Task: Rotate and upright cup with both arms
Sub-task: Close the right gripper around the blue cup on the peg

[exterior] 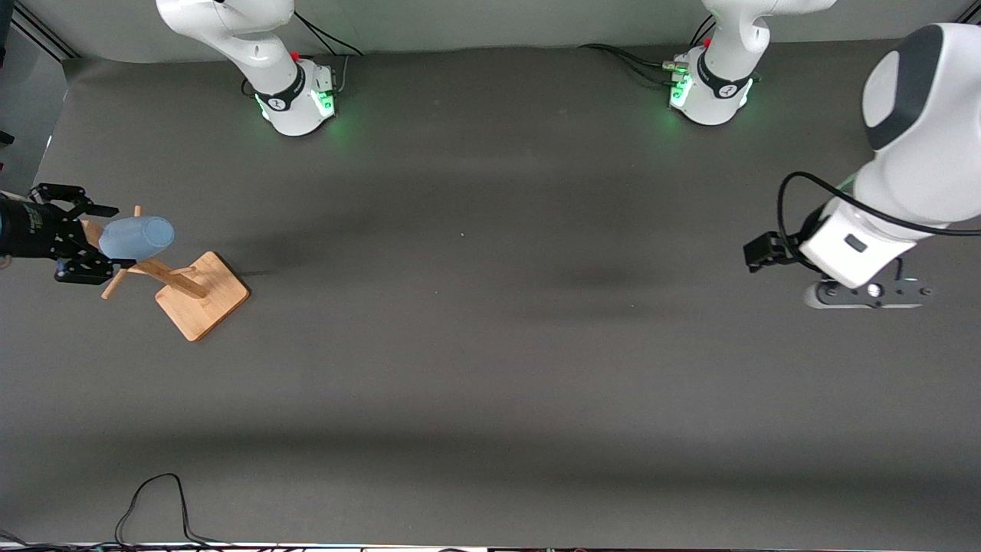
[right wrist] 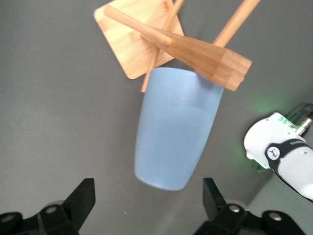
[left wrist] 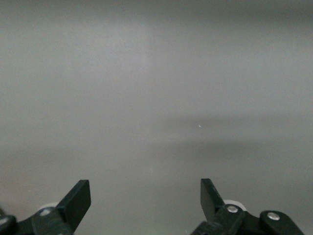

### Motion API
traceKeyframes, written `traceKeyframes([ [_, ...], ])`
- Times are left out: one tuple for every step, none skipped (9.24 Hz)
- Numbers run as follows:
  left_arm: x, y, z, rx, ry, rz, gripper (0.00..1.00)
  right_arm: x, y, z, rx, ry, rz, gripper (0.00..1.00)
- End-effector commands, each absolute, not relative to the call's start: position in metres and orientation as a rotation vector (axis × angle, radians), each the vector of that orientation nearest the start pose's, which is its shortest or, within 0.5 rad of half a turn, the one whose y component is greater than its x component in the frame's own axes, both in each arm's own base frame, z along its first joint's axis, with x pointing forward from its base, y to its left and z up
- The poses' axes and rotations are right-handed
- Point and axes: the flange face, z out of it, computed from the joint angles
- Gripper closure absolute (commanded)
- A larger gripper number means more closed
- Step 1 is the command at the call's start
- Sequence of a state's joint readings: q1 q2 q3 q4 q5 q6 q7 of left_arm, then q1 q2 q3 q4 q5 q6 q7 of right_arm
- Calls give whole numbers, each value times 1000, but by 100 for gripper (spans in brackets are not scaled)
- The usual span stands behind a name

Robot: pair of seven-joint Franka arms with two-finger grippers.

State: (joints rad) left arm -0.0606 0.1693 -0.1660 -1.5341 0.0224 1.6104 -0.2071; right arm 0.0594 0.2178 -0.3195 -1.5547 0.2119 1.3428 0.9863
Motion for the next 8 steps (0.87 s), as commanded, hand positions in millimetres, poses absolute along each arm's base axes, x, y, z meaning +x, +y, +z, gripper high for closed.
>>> traceKeyframes([
  [569,-151,562,-3083,116,251,0,563,-118,494,-2424,1863,833,2],
  [566,-156,559,-3077,137,276,0,565,-120,483,-2409,1871,870,2],
  [568,-153,560,-3078,128,277,0,567,-123,473,-2398,1876,896,2],
  [572,-145,563,-3088,98,249,0,569,-121,466,-2384,1871,919,2],
  [572,-144,567,-3092,57,232,0,570,-120,457,-2380,1873,946,2],
  [574,-143,579,-3102,35,194,0,571,-118,453,-2366,1867,962,2],
  [576,-144,582,-3104,53,172,0,572,-117,442,-2357,1861,994,3],
  [577,-142,588,-3109,60,145,0,573,-115,434,-2343,1840,1021,10],
])
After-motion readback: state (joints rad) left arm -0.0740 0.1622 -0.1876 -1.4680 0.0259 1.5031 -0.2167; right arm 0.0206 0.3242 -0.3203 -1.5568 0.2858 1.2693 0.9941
